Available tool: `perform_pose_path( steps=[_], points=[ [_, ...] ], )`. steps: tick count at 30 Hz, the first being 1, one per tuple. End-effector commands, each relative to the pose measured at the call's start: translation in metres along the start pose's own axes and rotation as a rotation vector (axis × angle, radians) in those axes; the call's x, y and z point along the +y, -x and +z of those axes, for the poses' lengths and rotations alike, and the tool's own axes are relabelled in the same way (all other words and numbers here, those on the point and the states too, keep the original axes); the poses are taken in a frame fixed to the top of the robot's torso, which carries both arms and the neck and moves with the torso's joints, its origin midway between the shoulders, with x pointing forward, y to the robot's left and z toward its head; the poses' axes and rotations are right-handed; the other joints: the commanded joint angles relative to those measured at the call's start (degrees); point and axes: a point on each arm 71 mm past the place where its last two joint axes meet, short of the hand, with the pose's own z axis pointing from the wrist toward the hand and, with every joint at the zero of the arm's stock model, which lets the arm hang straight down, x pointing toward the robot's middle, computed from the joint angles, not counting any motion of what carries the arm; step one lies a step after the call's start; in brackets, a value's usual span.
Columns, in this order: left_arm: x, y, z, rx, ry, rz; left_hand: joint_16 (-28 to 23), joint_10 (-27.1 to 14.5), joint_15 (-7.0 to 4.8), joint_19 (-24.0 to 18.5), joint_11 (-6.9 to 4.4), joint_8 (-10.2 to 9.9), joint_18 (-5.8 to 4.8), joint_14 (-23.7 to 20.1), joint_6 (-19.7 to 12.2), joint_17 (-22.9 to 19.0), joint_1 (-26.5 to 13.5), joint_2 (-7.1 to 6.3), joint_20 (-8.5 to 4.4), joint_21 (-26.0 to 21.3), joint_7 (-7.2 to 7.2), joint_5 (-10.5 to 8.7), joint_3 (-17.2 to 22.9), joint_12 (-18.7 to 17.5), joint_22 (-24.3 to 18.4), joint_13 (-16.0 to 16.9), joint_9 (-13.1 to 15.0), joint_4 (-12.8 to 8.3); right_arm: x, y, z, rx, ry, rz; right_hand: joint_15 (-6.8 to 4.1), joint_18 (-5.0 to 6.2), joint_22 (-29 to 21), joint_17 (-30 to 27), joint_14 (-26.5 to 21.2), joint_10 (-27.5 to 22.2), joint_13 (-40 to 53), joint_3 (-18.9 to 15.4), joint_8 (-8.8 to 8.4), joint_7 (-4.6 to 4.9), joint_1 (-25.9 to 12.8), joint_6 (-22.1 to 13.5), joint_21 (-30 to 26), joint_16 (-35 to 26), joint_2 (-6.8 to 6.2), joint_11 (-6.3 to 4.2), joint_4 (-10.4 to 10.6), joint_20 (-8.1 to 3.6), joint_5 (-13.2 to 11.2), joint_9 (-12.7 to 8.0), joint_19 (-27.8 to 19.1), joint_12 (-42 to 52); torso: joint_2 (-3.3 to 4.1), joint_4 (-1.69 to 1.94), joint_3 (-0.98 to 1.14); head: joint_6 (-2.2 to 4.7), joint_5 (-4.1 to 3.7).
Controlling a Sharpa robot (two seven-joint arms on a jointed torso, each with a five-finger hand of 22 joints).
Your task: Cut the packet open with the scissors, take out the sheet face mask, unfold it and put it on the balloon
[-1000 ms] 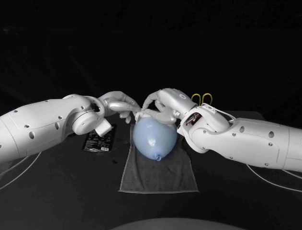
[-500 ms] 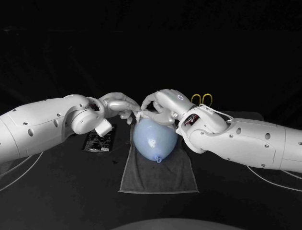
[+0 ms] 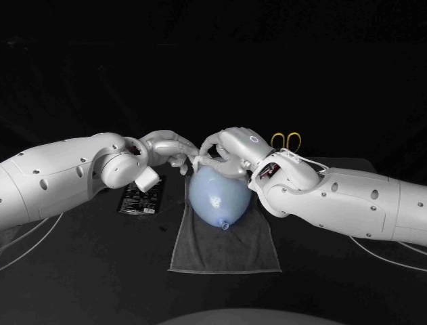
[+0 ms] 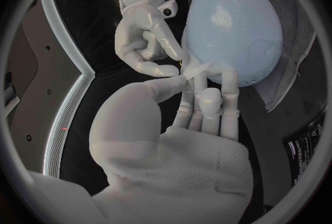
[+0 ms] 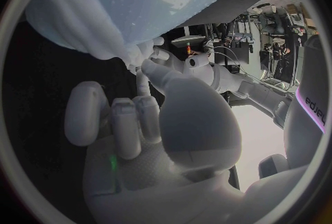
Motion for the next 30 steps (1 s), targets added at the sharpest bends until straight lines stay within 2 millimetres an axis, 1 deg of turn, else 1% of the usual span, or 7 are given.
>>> perform_pose_path(
  steps=[1, 7, 10, 17, 19, 21, 30],
  points=[
    [-0.0023, 0.0000, 0.0006, -0.004, -0.007, -0.027, 0.4, -0.6, -0.03, -0.3, 0.03, 2.4, 0.70, -0.8, -0.7, -0.3, 1.1, 1.02, 0.18, -0.3, 0.07, 0.18, 0.0, 0.6, -0.1, 0.2, 9.6, 0.7, 0.0006, -0.0003, 0.0006, -0.012, 0.005, -0.019, 0.34, 0.01, 9.8, 15.0, 5.9, 1.3, 9.7, 0.0, -0.36, 0.23, 0.1, -0.2, -0.2, 0.2, -0.65, 0.47, -0.2, 0.27, 0.3, -0.1, 0.0, -0.3, 0.01, -0.01, 0.00, -0.07, 0.04],
    [-0.0026, -0.0015, 0.0009, 0.000, -0.004, -0.041, 0.6, -1.2, 0.05, -0.3, 0.10, 3.4, 0.69, -1.4, -1.5, -0.8, 1.7, 1.16, 0.24, -0.3, 0.26, 0.19, 0.0, 1.3, -0.1, 0.4, 11.6, 1.5, -0.0002, -0.0017, 0.0017, -0.032, -0.003, -0.020, 0.36, 0.00, 9.8, 15.0, 5.9, 1.4, 9.8, -0.1, -0.34, 0.23, 0.0, 0.0, -0.2, 0.2, -0.69, 0.48, -0.2, 0.29, 0.3, -0.1, 0.0, -0.3, 0.07, 0.00, 0.04, -0.14, 0.08],
    [-0.0028, -0.0027, 0.0011, 0.007, -0.002, -0.043, 0.8, -1.5, 0.09, -0.4, 0.13, 3.9, 0.69, -1.7, -2.0, -1.1, 1.9, 1.21, 0.26, -0.3, 0.34, 0.19, 0.2, 1.6, -0.1, 0.5, 12.7, 1.8, -0.0006, -0.0023, 0.0023, -0.044, -0.006, -0.021, 0.36, 0.00, 9.8, 15.0, 5.9, 1.4, 9.8, -0.1, -0.34, 0.23, 0.0, 0.0, -0.2, 0.2, -0.69, 0.48, -0.2, 0.29, 0.3, -0.1, 0.0, -0.3, 0.03, -0.01, 0.00, -0.20, 0.07],
    [-0.0028, -0.0046, 0.0009, 0.025, 0.005, -0.049, 1.1, -1.9, 0.12, -0.4, 0.14, 5.0, 0.69, -1.7, -2.8, -1.0, 2.3, 1.14, 0.29, -0.1, 0.41, 0.19, 0.8, 2.3, 0.0, 0.7, 14.8, 2.3, -0.0006, -0.0024, 0.0031, -0.076, -0.006, -0.024, 0.37, 0.00, 9.8, 15.0, 5.9, 1.4, 9.8, -0.1, -0.33, 0.22, 0.0, 0.0, -0.2, 0.2, -0.66, 0.48, -0.2, 0.30, 0.3, -0.1, 0.0, -0.2, 0.08, -0.01, 0.02, -0.27, 0.08],
    [-0.0028, -0.0050, 0.0009, 0.028, 0.006, -0.053, 1.2, -2.0, 0.10, -0.5, 0.12, 5.3, 0.70, -1.7, -2.9, -0.9, 2.4, 1.13, 0.28, 0.0, 0.43, 0.19, 1.2, 2.5, 0.1, 0.7, 15.4, 2.3, -0.0008, -0.0028, 0.0036, -0.077, -0.007, -0.027, 0.37, -0.02, 9.8, 15.0, 5.9, 1.4, 9.8, -0.1, -0.37, 0.22, 0.0, 0.0, -0.1, 0.2, -0.71, 0.48, -0.3, 0.31, 0.3, -0.1, 0.1, -0.2, 0.06, -0.02, -0.01, -0.28, 0.08],
    [-0.0030, -0.0056, 0.0009, 0.033, 0.007, -0.058, 1.3, -2.1, 0.09, -0.5, 0.12, 5.5, 0.70, -1.7, -3.1, -0.9, 2.4, 1.09, 0.27, 0.1, 0.46, 0.19, 1.4, 2.7, 0.2, 0.8, 16.0, 2.4, -0.0010, -0.0033, 0.0041, -0.076, -0.009, -0.031, 0.39, 0.00, 9.8, 15.0, 5.9, 1.3, 9.7, -0.2, -0.44, 0.25, 0.0, 0.0, -0.2, 0.2, -0.89, 0.50, -0.3, 0.33, 0.3, -0.2, 0.0, -0.3, 0.00, -0.03, -0.03, -0.32, 0.10],
    [-0.0046, -0.0085, 0.0013, 0.050, 0.000, -0.115, 1.6, -2.3, 0.07, -0.7, 0.10, 6.5, 0.69, -1.3, -3.7, -0.3, 2.0, 1.00, 0.23, 0.6, 0.55, 0.20, 2.8, 3.5, 0.5, 1.0, 18.3, 2.6, -0.0015, -0.0086, 0.0049, -0.055, -0.016, -0.039, 0.55, 0.07, 9.7, 15.0, 5.9, 1.1, 9.5, -1.1, -1.00, 0.46, -0.7, -0.3, -0.6, 0.2, -1.78, 0.70, -0.2, 0.47, 0.3, -0.5, -0.1, -0.6, 0.00, -0.04, -0.01, -0.25, 0.16]
  ],
)
